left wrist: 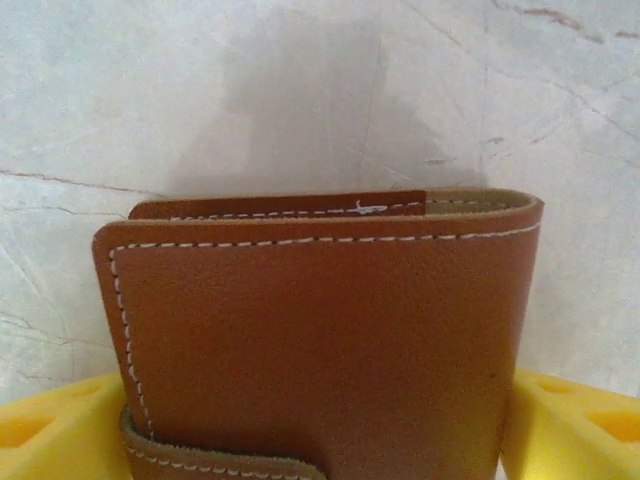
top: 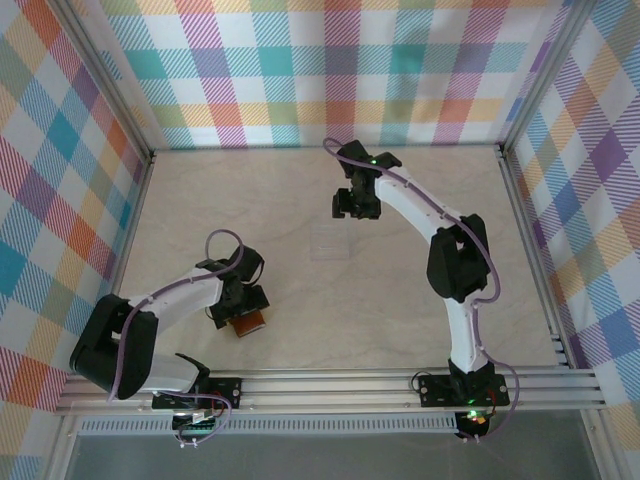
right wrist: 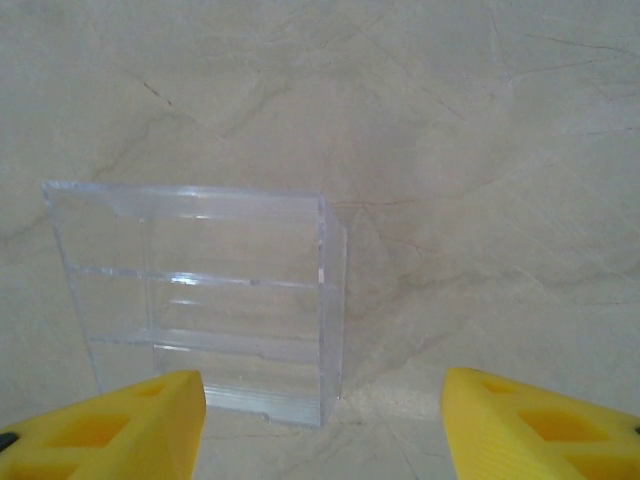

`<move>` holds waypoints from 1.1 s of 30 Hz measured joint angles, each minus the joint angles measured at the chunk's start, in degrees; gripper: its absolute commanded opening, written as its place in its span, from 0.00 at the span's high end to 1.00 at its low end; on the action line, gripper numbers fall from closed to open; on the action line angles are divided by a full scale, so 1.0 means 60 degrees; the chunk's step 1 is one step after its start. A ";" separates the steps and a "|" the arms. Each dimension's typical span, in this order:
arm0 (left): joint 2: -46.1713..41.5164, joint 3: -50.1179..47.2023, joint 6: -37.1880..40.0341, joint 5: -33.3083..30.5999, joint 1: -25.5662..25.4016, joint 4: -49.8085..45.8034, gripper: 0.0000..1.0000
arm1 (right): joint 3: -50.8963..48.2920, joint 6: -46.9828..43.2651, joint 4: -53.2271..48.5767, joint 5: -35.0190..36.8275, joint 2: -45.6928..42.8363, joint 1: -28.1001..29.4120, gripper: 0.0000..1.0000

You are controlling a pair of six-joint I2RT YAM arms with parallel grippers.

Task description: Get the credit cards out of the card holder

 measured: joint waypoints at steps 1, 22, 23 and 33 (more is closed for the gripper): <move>0.0084 0.0069 0.0062 0.0000 -0.0080 -0.0040 0.17 | -0.0149 -0.0047 0.0025 -0.0004 -0.0138 0.0000 0.34; 0.5322 0.6295 0.1676 0.0681 -0.3395 -0.0601 0.18 | -0.6266 -0.0073 0.1450 -0.0018 -0.4025 -0.1326 0.32; 0.5559 0.6513 0.1698 0.0729 -0.3512 -0.0641 0.17 | -0.6441 -0.0069 0.1497 -0.0051 -0.4167 -0.1359 0.32; 0.6113 0.7337 0.1810 0.0696 -0.3818 -0.1191 0.08 | -0.7606 0.0350 0.2149 -0.1279 -0.4732 -0.1362 0.34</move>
